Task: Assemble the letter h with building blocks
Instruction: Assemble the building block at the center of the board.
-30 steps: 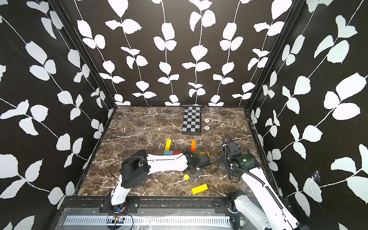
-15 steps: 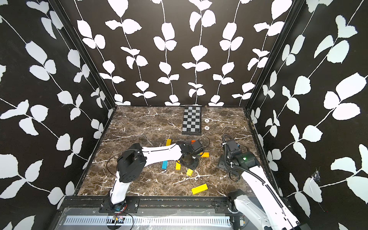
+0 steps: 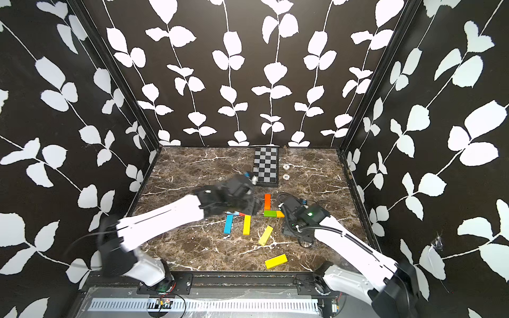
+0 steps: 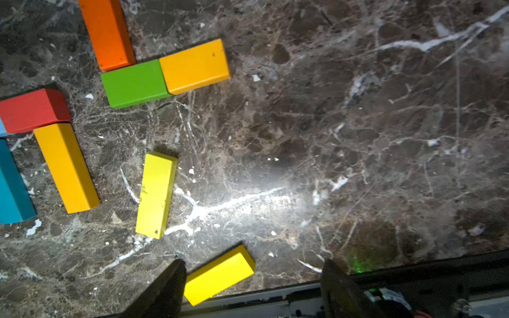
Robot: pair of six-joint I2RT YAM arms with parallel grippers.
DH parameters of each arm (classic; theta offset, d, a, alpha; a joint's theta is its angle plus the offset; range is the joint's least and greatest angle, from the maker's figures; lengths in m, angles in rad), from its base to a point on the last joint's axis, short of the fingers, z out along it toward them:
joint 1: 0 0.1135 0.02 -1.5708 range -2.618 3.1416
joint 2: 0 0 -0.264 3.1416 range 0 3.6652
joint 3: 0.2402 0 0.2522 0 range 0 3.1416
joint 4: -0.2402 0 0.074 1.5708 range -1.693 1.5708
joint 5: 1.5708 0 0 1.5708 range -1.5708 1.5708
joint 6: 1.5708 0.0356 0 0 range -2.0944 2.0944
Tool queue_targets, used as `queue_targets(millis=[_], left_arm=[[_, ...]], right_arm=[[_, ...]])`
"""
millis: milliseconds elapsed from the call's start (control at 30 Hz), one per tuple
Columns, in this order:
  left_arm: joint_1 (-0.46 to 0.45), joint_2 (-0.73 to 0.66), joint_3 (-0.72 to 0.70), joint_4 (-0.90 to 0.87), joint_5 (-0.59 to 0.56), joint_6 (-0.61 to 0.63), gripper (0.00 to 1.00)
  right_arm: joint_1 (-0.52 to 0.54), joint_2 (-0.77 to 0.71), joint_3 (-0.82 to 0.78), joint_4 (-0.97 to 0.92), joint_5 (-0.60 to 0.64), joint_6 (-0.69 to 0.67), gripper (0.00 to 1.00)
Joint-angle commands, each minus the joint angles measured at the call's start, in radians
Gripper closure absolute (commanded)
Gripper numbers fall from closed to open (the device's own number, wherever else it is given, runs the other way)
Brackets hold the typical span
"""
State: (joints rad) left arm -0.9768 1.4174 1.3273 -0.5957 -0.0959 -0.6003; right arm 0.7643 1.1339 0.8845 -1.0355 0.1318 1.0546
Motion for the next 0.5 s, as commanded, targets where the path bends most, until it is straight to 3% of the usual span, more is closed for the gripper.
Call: queue_targets(millis=[0, 133, 233, 467], left_arm=[[0.126, -0.101, -0.134, 0.043, 0.043, 0.021, 0.3], [0.266, -0.163, -0.206, 0.008, 0.137, 0.042, 0.3], [0.27, -0.199, -0.238, -0.004, 0.133, 0.085, 0.3], [0.27, -0.233, -0.302, -0.012, 0.121, 0.1, 0.3]], right_arm=[[0.076, 0.097, 0.029, 0.115, 0.046, 0.122, 0.24], [0.121, 0.263, 0.086, 0.172, 0.025, 0.131, 0.27], [0.152, 0.356, 0.104, 0.227, 0.004, 0.148, 0.33], [0.166, 0.458, 0.124, 0.259, -0.024, 0.146, 0.37]])
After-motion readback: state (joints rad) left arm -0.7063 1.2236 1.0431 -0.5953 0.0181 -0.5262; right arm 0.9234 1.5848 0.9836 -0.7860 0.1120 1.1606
